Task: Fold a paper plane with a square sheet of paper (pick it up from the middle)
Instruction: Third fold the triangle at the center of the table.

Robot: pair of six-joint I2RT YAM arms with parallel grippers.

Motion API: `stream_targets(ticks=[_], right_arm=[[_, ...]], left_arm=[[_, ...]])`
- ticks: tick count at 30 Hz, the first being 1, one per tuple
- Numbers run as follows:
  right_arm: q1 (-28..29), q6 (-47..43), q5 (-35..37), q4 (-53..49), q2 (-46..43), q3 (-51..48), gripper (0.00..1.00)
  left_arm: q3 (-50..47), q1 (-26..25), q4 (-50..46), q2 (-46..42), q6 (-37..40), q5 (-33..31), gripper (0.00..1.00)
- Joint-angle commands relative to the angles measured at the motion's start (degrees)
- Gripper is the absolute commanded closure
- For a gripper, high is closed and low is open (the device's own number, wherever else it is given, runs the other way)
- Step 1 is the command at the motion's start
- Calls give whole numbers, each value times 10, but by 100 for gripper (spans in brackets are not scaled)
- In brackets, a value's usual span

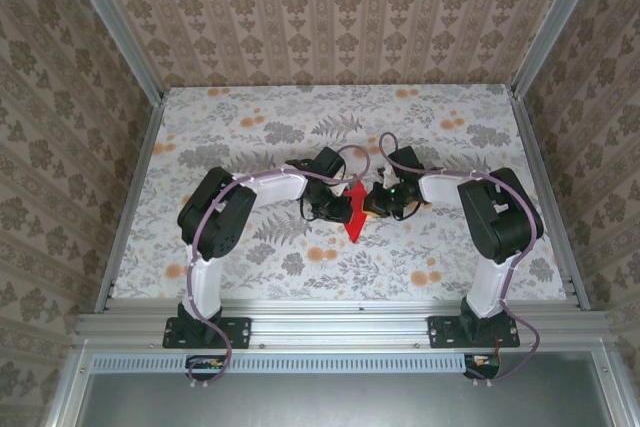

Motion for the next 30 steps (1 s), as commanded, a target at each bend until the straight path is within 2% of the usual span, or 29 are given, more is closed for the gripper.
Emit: stream_targets(ticks=[1, 10, 17, 21, 26, 30], right_arm=[[-28, 4, 80, -20, 12, 6, 91], [-43, -14, 69, -16, 13, 9, 91], [-43, -27, 80, -27, -16, 8, 91], [-41, -22, 60, -25, -44, -2, 91], [-23, 17, 16, 9, -80, -43, 92], [17, 43, 5, 33, -85, -58, 92]], left_arm=[[-25, 7, -61, 33, 17, -58, 88], [-27, 7, -60, 32, 17, -55, 88], [-24, 8, -62, 32, 18, -54, 88], [-23, 8, -61, 33, 18, -52, 88], [-20, 9, -54, 37, 14, -44, 88], [-13, 9, -54, 41, 13, -39, 88]])
